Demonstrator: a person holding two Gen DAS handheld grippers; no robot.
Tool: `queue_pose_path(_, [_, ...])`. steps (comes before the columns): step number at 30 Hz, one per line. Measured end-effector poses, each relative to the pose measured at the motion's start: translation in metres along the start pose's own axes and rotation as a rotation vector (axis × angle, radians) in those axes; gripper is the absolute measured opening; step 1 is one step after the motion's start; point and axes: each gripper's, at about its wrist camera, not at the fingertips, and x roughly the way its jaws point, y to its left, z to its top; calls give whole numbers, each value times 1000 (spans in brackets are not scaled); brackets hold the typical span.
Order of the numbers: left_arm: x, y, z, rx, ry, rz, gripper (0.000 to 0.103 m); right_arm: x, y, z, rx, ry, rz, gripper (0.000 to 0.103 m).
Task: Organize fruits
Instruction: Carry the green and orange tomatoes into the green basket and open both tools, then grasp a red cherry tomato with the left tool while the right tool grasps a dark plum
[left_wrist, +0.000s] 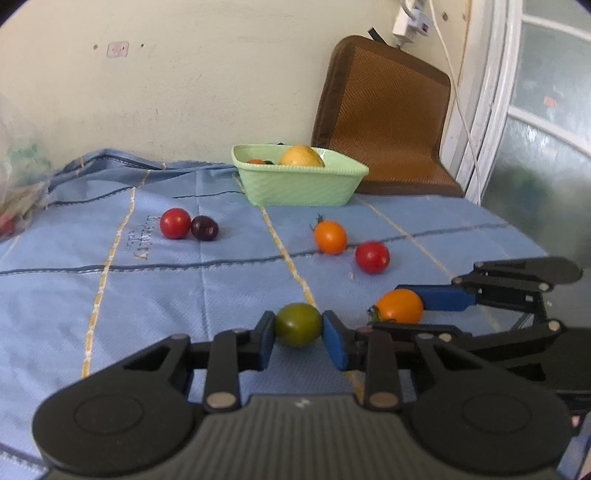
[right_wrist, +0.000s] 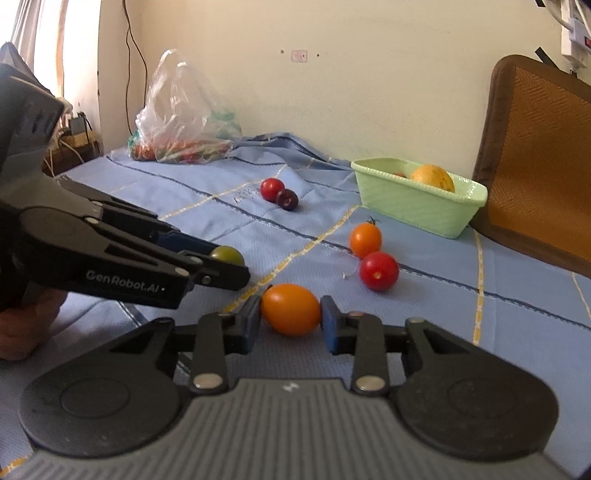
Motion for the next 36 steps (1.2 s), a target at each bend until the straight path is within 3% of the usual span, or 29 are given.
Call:
queue_pose_path(7, [23, 2, 86, -4, -71, -51, 28, 1, -40, 37, 29, -103, -45, 37])
queue_pose_path(12, [81, -3, 148, 36, -67, -20, 29, 28, -88, 75, 33, -168, -126, 37])
queue_pose_path(19, [158, 13, 168, 26, 21, 48, 30, 82, -135, 86, 75, -127, -163, 37])
queue_pose_path(22, [171, 14, 168, 26, 39, 76, 45, 101, -146, 81, 94, -97, -151, 38])
queue_pose_path(25, [159, 22, 172, 3, 15, 68, 46, 103, -151, 79, 131, -112, -149, 51])
queue_pose_path(31, [86, 55, 168, -98, -97, 61, 46, 71, -140, 84, 146, -177, -135, 51])
queue_pose_path(36, [34, 88, 132, -148, -119, 115, 46, 53, -115, 91, 211, -123, 61, 50])
